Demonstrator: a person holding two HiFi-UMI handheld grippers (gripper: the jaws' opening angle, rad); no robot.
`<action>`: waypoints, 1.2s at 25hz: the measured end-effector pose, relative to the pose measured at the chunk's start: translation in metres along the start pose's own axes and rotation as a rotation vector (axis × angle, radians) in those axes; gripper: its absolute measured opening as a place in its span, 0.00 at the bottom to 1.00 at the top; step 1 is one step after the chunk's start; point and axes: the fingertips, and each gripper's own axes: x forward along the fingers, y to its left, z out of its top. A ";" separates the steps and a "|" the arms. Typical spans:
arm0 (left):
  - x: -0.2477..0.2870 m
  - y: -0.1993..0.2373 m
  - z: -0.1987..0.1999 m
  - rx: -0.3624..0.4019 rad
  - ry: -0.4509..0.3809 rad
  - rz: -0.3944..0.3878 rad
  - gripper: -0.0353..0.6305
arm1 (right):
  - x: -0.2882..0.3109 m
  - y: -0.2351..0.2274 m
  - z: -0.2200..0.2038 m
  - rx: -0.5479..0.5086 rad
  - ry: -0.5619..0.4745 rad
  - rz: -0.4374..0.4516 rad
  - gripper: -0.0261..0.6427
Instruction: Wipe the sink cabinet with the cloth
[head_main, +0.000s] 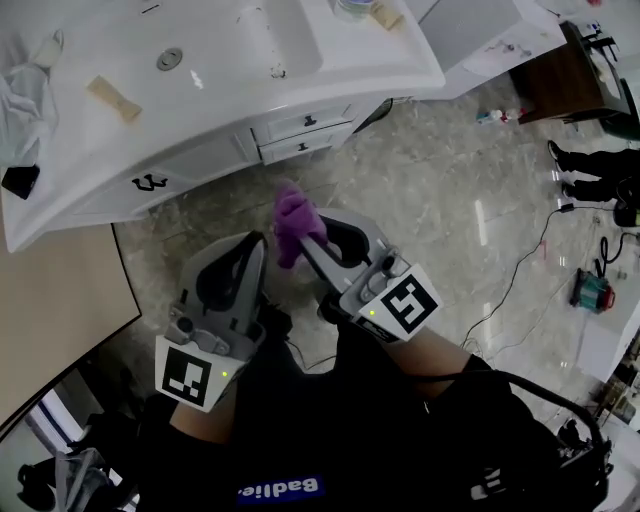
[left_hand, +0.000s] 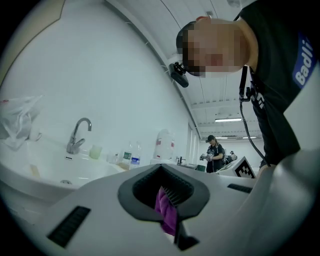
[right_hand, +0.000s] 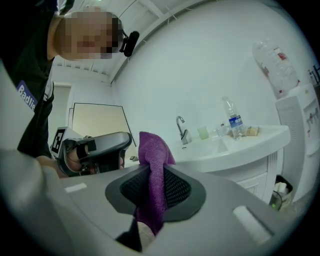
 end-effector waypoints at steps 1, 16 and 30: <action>0.005 0.008 -0.014 0.000 0.002 0.011 0.06 | 0.008 -0.011 -0.012 -0.002 0.001 0.000 0.13; 0.046 0.128 -0.188 0.053 -0.095 0.121 0.06 | 0.134 -0.136 -0.157 -0.134 -0.029 -0.101 0.13; 0.040 0.159 -0.280 0.108 -0.178 0.060 0.06 | 0.171 -0.175 -0.172 -0.316 -0.128 -0.183 0.13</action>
